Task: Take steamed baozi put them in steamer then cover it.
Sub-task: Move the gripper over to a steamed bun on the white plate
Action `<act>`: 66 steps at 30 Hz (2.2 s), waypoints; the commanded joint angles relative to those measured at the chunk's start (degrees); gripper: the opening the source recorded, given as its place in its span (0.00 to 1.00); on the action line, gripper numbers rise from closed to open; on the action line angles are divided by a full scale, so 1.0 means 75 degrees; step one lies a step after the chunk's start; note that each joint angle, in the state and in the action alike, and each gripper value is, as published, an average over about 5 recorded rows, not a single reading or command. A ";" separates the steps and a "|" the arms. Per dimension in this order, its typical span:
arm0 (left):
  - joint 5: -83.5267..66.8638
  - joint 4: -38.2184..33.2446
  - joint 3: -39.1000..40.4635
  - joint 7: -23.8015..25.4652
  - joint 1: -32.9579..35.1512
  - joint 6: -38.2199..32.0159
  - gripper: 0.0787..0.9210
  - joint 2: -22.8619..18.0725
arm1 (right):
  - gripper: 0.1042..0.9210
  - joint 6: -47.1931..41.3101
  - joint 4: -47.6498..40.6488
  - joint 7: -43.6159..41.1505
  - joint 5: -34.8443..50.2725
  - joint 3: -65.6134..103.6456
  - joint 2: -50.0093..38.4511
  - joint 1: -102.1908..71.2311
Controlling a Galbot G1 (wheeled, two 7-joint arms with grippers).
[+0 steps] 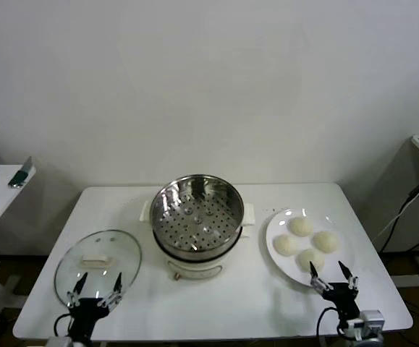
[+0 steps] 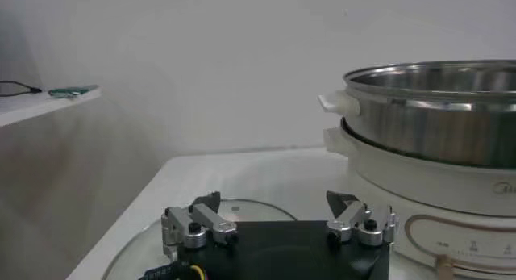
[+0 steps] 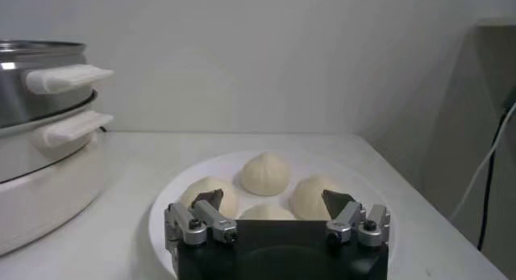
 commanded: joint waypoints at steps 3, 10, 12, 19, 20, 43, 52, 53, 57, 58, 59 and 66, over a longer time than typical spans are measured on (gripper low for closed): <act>0.0004 -0.0020 0.0003 0.0005 0.0001 0.0017 0.88 0.0000 | 0.88 -0.0801 0.0000 0.0122 -0.0369 -0.0036 -0.0460 0.0925; -0.0008 -0.0061 0.0056 0.0001 0.0027 -0.0007 0.88 0.0043 | 0.88 -0.2418 -0.0786 -0.0150 0.0104 -0.0808 -0.2030 0.4182; -0.0006 -0.0072 0.0095 0.0000 0.0043 -0.0024 0.88 0.0057 | 0.88 -0.2552 -0.1202 -0.0596 0.0344 -0.1375 -0.2675 0.5220; -0.0027 -0.0137 0.0149 0.0009 0.0040 -0.0035 0.88 0.0127 | 0.88 -0.3031 -0.2340 -0.4128 -0.0620 -0.5264 -0.5204 0.8874; -0.0027 -0.0139 0.0158 0.0013 0.0038 -0.0037 0.88 0.0136 | 0.88 -0.2806 -0.2568 -0.4840 -0.0983 -0.6011 -0.5441 0.9475; 0.0099 -0.0068 0.0270 0.0086 -0.0044 -0.0098 0.88 0.0089 | 0.88 -0.1064 -0.6287 -0.9469 -0.1805 -1.4126 -0.3031 1.5779; 0.0122 0.0007 0.0207 0.0104 -0.0101 -0.0135 0.88 0.0029 | 0.88 -0.0982 -0.8217 -0.8871 -0.2150 -1.2667 -0.1640 1.4176; 0.0123 0.0020 0.0197 0.0103 -0.0096 -0.0142 0.88 0.0024 | 0.88 -0.0994 -0.8325 -0.8876 -0.2152 -1.2561 -0.1559 1.4052; 0.0140 0.0057 0.0186 0.0103 -0.0077 -0.0135 0.88 -0.0010 | 0.88 -0.0949 -0.8622 -0.8965 -0.2260 -1.2338 -0.1367 1.3701; 0.0149 0.0063 0.0189 0.0106 -0.0076 -0.0131 0.88 -0.0020 | 0.88 -0.0930 -0.8676 -0.8992 -0.2269 -1.2294 -0.1339 1.3629; 0.0158 0.0068 0.0193 0.0108 -0.0075 -0.0131 0.88 -0.0027 | 0.88 -0.0911 -0.8722 -0.9017 -0.2284 -1.2252 -0.1316 1.3569; 0.0190 0.0122 0.0204 0.0106 -0.0077 -0.0144 0.88 -0.0086 | 0.88 -0.0732 -0.9101 -0.9126 -0.2656 -1.2026 -0.1195 1.3357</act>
